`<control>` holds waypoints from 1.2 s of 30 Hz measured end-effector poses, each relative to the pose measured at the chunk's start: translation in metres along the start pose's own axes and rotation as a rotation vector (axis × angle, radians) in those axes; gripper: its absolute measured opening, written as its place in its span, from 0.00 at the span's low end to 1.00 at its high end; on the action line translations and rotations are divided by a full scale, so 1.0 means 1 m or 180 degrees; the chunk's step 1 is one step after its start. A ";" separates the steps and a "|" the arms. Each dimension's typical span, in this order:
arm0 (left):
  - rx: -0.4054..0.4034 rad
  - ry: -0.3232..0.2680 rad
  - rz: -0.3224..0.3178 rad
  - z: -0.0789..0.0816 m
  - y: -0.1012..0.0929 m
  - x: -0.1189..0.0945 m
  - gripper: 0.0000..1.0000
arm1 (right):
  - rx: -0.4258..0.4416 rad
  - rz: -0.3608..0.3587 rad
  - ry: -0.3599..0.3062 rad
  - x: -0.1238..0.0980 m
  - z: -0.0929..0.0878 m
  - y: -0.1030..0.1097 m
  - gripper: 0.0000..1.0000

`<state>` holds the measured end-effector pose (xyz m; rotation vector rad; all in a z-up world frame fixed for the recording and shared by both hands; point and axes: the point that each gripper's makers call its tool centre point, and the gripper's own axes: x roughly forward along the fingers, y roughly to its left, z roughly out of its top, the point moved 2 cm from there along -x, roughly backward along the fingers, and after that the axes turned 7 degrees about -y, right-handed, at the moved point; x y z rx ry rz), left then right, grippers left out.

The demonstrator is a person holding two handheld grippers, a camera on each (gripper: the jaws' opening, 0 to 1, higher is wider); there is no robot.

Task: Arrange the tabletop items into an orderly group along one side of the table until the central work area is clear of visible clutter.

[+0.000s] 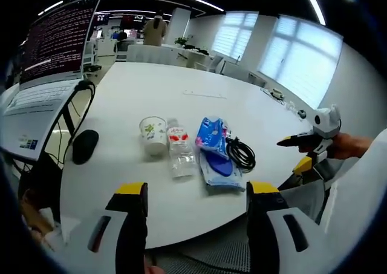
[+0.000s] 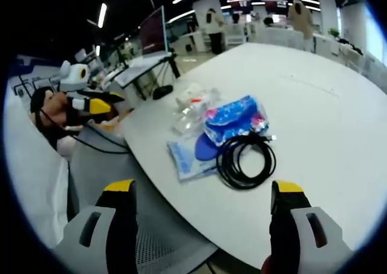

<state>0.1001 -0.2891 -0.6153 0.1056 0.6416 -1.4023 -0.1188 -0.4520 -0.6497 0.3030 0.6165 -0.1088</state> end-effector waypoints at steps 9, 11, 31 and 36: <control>0.0027 0.0013 -0.0011 0.000 0.000 0.001 0.66 | 0.0028 -0.0014 -0.0018 0.000 0.000 0.001 0.91; 0.0029 0.0014 -0.0015 0.000 -0.001 0.001 0.66 | 0.0036 -0.0014 -0.0022 -0.001 -0.001 0.001 0.91; -0.0023 -0.0025 -0.0010 0.003 0.001 -0.002 0.65 | 0.0081 -0.0030 -0.0051 -0.002 -0.001 0.001 0.90; -0.0041 -0.0029 -0.0011 0.003 0.000 -0.002 0.64 | 0.0093 -0.0033 -0.0051 -0.002 -0.002 0.001 0.90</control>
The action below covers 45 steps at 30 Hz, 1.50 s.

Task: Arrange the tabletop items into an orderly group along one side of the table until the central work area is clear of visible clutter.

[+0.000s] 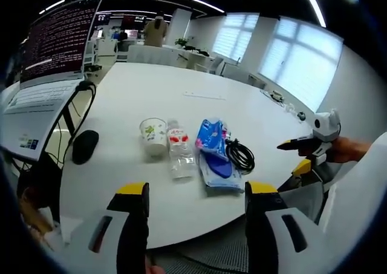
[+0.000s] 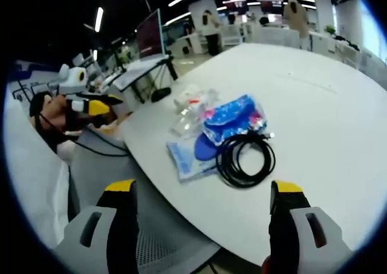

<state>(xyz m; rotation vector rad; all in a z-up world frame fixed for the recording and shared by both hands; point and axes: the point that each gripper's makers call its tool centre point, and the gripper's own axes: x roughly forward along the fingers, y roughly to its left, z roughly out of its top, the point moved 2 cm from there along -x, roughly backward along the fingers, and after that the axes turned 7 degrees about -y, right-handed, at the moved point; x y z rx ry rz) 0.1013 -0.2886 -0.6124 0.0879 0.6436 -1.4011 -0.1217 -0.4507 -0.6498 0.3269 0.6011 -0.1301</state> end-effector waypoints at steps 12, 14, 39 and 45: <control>-0.0075 0.0048 0.0028 -0.005 0.003 0.003 0.60 | 0.0014 0.0006 0.0009 0.000 -0.002 0.002 0.89; -0.0082 0.0066 0.0046 -0.005 0.005 0.004 0.59 | 0.0019 0.0002 0.0005 0.000 -0.002 0.002 0.89; -0.0626 0.0208 0.0423 0.005 0.037 0.059 0.52 | 0.0179 -0.0169 -0.0063 -0.011 -0.013 -0.003 0.86; -0.0738 0.0222 0.0497 0.014 0.049 0.080 0.52 | 0.0239 -0.0215 -0.0104 -0.012 -0.013 -0.005 0.86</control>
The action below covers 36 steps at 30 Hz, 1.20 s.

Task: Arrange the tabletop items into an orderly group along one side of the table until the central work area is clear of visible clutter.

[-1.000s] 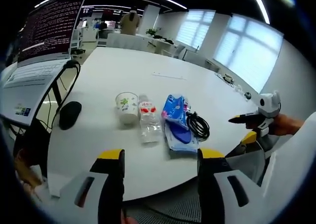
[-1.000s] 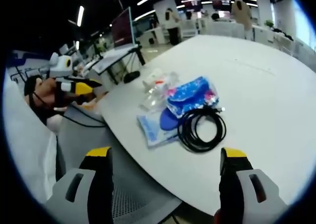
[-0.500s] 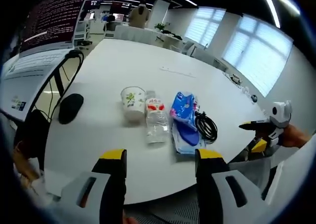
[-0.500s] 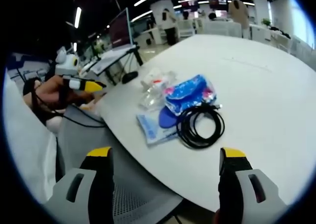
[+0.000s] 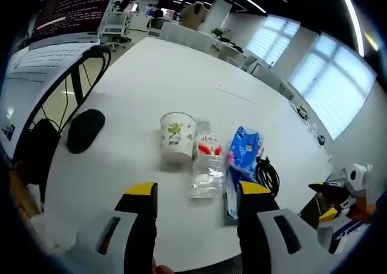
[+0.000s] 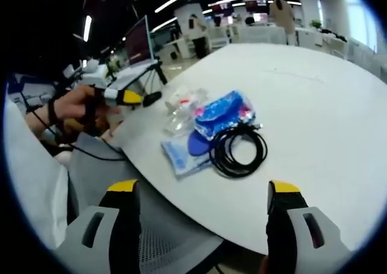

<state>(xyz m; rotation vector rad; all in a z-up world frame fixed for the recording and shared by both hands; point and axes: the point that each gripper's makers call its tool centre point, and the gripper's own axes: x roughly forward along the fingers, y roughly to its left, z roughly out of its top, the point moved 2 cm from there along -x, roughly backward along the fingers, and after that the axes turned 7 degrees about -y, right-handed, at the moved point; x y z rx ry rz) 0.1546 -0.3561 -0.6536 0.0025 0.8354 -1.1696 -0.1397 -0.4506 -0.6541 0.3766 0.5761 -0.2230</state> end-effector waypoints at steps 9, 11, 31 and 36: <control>-0.0284 -0.0015 0.0154 0.020 0.013 0.038 0.50 | 0.0022 -0.0026 -0.0013 -0.001 0.001 -0.003 0.86; -0.0304 0.0001 0.0165 0.024 0.014 0.047 0.50 | 0.0026 -0.0032 -0.0009 -0.002 0.000 -0.003 0.86; -0.0225 0.0374 0.0191 0.016 0.028 0.104 0.48 | 0.0163 -0.0088 -0.0004 -0.011 -0.004 -0.013 0.85; -0.0285 0.0392 0.0189 0.014 0.032 0.111 0.47 | 0.0152 -0.0097 0.0006 -0.012 -0.001 -0.015 0.85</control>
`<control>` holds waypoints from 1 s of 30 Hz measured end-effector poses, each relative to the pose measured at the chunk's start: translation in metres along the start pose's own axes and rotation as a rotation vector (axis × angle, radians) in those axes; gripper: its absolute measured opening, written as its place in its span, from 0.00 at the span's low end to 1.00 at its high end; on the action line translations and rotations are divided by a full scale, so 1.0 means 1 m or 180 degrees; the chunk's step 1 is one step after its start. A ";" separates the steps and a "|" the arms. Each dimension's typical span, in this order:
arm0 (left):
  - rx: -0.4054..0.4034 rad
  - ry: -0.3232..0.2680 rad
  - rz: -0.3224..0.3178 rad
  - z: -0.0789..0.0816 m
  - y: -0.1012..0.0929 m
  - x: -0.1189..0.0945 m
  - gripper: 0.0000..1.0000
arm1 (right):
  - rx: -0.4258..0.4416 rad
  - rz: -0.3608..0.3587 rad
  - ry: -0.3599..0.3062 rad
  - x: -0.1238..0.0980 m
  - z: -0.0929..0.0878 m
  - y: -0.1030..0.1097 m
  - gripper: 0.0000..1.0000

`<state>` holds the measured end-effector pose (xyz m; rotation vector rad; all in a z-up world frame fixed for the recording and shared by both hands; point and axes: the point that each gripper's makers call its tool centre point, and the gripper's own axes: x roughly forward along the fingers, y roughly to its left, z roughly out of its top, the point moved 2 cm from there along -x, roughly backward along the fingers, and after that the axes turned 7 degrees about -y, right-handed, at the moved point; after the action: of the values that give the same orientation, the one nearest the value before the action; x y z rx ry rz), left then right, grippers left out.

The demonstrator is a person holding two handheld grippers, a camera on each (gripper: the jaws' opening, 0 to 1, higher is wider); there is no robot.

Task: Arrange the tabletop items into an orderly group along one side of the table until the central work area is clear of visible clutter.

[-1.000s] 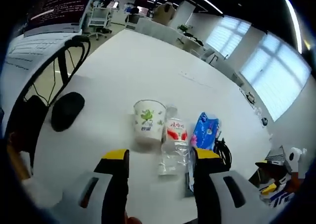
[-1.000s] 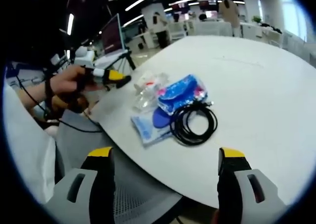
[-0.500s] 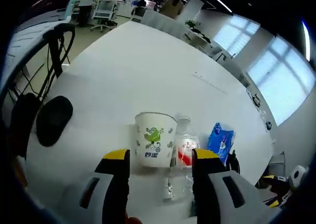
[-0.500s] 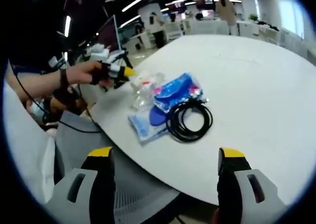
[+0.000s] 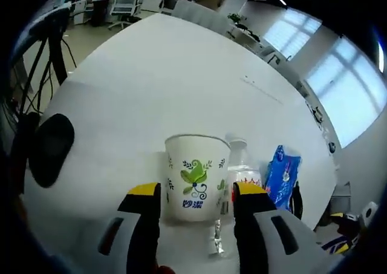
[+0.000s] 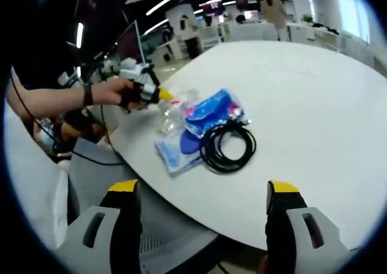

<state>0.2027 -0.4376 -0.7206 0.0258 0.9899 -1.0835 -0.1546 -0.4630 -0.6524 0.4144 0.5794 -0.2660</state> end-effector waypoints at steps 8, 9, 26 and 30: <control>-0.0084 -0.0011 -0.0020 -0.007 0.007 0.005 0.39 | 0.0025 -0.0003 0.0024 0.000 -0.003 -0.001 0.84; -0.0083 -0.0023 -0.0011 -0.006 0.007 0.005 0.39 | 0.0024 0.0007 0.0042 0.001 -0.004 -0.001 0.84; 0.0506 0.0191 0.0144 -0.028 0.022 -0.027 0.38 | -0.0071 0.0184 0.0084 0.018 0.006 0.008 0.83; 0.0512 0.0192 0.0164 -0.035 0.025 -0.035 0.38 | -0.0087 0.0221 0.0098 0.021 0.005 0.011 0.83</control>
<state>0.1951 -0.3833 -0.7284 0.2150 0.9490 -1.1181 -0.1315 -0.4581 -0.6570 0.4119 0.5972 -0.1854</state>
